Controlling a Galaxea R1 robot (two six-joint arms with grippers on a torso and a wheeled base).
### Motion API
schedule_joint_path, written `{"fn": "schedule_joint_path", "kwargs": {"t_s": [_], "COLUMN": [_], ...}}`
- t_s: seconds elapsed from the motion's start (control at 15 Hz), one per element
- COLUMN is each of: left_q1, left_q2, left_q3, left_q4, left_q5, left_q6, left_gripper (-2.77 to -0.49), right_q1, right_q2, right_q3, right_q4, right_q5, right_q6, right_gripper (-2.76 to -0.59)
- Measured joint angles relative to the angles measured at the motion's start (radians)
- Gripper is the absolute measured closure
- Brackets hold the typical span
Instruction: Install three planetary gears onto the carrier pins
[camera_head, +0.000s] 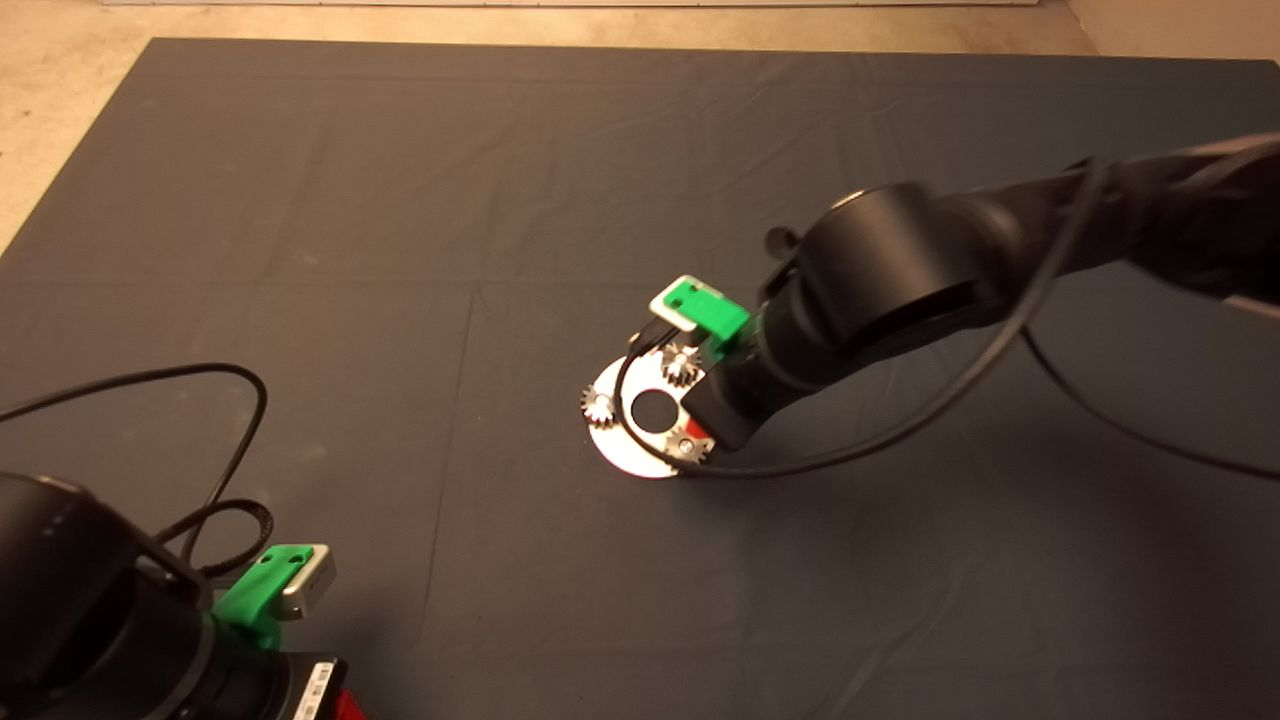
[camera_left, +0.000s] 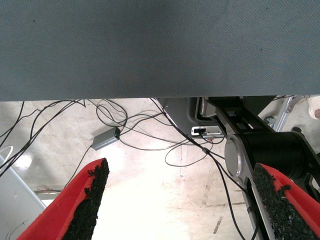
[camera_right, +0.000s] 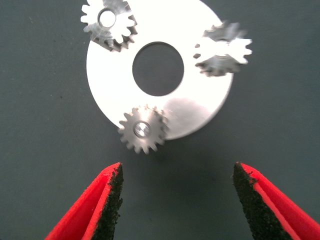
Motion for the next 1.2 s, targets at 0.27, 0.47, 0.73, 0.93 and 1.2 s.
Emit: {"fn": "schedule_joint_path", "kwargs": {"t_s": [0.27, 0.47, 0.73, 0.93, 1.2], "left_q1": [0.000, 0.000, 0.000, 0.000, 0.000], "left_q2": [0.001, 0.009, 0.021, 0.037, 0.053], "left_q3": [0.000, 0.000, 0.000, 0.000, 0.000], "left_q4": [0.020, 0.030, 0.035, 0.036, 0.035], "left_q5": [0.000, 0.000, 0.000, 0.000, 0.000], "left_q6": [0.006, 0.008, 0.009, 0.009, 0.007], "left_gripper": [-2.19, -2.35, -2.47, -2.62, -2.76], "right_q1": [0.027, 0.013, -0.115, -0.134, -0.146], "right_q2": [-0.306, -0.469, -0.539, -0.584, -0.587], "right_q3": [0.161, 0.326, 0.409, 0.427, 0.442], "right_q4": [0.080, 0.114, 0.142, 0.165, 0.185], "right_q5": [-0.006, -0.017, -0.001, -0.011, -0.008], "right_q6": [0.230, 0.466, 0.555, 0.566, 0.583], "right_gripper": [-1.83, -1.94, -2.09, -2.27, -2.42]}}
